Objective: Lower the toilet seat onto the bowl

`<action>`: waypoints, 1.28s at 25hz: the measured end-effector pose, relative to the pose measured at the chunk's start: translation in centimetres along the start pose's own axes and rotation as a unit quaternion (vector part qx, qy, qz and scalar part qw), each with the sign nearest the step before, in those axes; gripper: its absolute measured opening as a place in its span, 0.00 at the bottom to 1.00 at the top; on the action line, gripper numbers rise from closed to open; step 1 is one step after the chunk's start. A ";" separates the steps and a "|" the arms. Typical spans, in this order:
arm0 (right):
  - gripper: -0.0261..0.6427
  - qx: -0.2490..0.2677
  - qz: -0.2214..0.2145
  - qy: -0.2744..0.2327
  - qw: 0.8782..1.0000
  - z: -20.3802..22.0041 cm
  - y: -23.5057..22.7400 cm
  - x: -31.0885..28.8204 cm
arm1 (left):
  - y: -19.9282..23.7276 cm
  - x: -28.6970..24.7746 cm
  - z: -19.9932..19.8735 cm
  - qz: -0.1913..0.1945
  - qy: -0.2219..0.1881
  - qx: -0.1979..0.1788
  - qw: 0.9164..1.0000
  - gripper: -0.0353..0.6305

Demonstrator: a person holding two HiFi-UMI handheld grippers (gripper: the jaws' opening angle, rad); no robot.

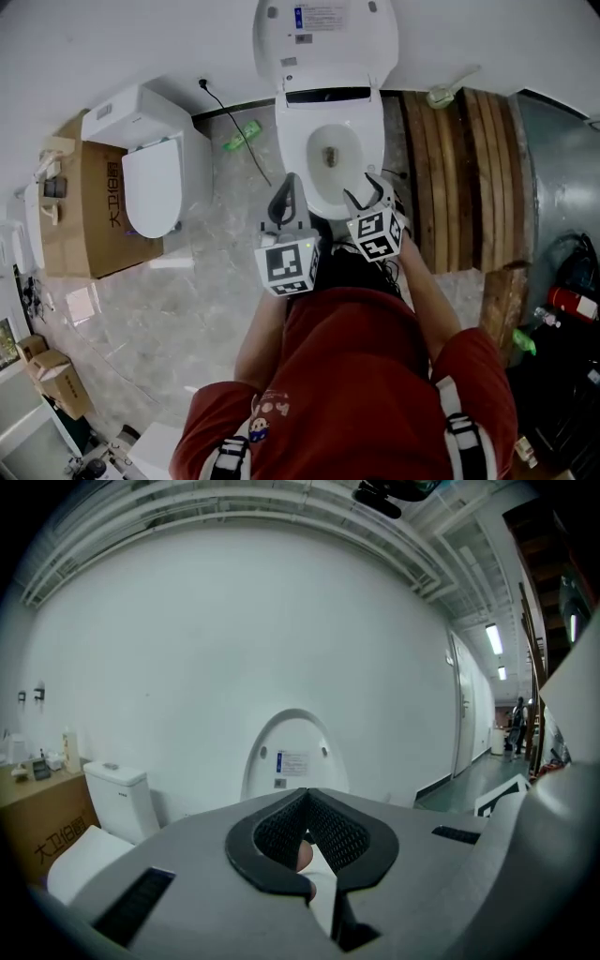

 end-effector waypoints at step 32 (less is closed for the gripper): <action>0.39 -0.113 0.149 -0.350 0.918 -11.1 -11.3 24.7 | -0.6 6.9 -13.8 -0.031 -0.157 -0.044 0.986 0.07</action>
Point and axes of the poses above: the fingertips, and each gripper's own axes: x backward along the fingers, y to its left, z out of its underside, the point moved 7 cm from there along x, backward along the fingers, and after that the axes turned 11 degrees about y, right-handed, at the moved point
